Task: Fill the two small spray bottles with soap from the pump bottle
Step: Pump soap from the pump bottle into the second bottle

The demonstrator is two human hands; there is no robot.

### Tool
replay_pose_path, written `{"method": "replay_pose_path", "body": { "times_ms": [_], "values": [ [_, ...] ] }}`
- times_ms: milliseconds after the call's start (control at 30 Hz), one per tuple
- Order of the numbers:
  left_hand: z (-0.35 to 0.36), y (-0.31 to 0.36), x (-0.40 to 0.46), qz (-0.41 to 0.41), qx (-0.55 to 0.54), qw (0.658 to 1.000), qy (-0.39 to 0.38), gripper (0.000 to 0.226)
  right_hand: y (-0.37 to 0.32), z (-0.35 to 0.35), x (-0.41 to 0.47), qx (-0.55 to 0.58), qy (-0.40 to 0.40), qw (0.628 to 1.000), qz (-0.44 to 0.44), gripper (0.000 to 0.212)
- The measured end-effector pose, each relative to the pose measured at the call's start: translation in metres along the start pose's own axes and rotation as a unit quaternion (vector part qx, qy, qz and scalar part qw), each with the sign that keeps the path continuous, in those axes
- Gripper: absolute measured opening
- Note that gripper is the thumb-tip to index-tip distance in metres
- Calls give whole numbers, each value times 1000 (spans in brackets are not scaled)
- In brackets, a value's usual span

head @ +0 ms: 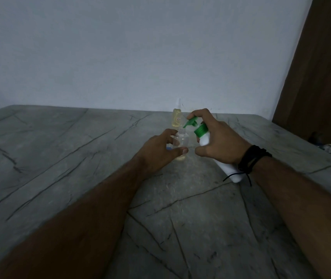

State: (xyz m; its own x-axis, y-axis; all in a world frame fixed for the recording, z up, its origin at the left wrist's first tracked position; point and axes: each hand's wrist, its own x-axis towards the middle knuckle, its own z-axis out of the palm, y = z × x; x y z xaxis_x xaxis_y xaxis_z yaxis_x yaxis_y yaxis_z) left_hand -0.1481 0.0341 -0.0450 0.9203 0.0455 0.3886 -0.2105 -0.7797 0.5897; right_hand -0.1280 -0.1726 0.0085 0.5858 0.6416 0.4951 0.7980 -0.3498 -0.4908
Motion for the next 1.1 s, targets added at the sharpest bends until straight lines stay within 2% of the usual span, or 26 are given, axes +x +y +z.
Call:
{"method": "replay_pose_path", "body": {
  "times_ms": [1100],
  "values": [
    [-2,2,-1,-7,-11,1000,-4,68,4,1,2,5,1,1000,1,74]
  ]
}}
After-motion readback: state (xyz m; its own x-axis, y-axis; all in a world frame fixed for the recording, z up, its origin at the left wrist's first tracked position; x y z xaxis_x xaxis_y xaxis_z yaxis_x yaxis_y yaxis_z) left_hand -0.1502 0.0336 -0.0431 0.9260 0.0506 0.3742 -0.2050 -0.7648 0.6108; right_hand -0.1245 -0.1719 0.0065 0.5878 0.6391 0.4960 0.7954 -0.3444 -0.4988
